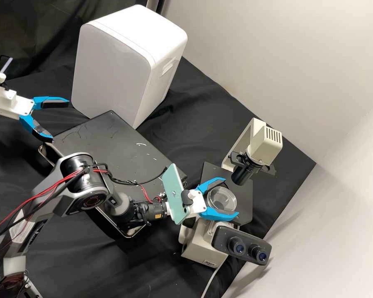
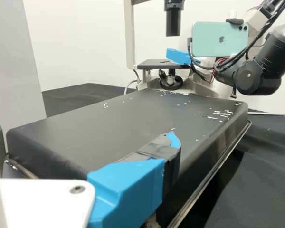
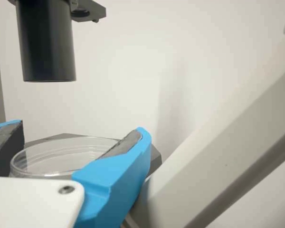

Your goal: Place the petri dish on the microscope

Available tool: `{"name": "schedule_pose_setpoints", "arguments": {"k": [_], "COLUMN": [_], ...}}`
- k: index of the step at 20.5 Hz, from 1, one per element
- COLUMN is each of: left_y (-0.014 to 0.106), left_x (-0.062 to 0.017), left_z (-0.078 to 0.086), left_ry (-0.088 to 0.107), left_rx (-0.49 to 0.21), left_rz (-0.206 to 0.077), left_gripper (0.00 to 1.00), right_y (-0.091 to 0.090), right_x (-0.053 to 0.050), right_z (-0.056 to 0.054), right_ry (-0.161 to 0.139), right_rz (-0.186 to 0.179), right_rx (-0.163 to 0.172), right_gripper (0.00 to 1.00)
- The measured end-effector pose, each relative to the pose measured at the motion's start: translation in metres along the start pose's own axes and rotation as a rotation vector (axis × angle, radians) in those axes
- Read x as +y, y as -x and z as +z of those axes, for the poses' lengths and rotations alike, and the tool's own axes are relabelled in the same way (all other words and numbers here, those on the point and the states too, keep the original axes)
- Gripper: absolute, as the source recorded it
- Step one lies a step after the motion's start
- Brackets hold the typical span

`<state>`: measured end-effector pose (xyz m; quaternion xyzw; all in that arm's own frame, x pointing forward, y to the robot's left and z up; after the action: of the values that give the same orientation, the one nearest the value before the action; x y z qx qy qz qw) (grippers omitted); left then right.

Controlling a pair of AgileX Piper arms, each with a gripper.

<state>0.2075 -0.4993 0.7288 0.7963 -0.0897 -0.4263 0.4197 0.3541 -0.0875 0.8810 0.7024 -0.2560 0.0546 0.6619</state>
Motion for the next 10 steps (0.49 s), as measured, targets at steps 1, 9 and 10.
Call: {"name": "schedule_pose_setpoints", "arguments": {"k": [1, 9, 10], "left_y": [0.0, 0.0, 0.0], "left_x": [0.0, 0.0, 0.0], "left_z": [0.0, 0.0, 0.0], "left_ry": [0.0, 0.0, 0.0], "left_rx": [0.0, 0.0, 0.0], "left_rz": [0.0, 0.0, 0.0], "left_gripper": [1.0, 1.0, 1.0], "right_y": [-0.0002, 0.0004, 0.0], "right_x": [-0.0012, -0.0065, -0.0062], "right_z": [-0.0019, -0.0063, -0.0066], "right_ry": [-0.002, 0.007, 0.011], "right_rz": [0.004, 0.013, 0.015], "right_rx": [0.0, -0.026, -0.024], "right_gripper": [0.0, 1.0, 1.0]}}
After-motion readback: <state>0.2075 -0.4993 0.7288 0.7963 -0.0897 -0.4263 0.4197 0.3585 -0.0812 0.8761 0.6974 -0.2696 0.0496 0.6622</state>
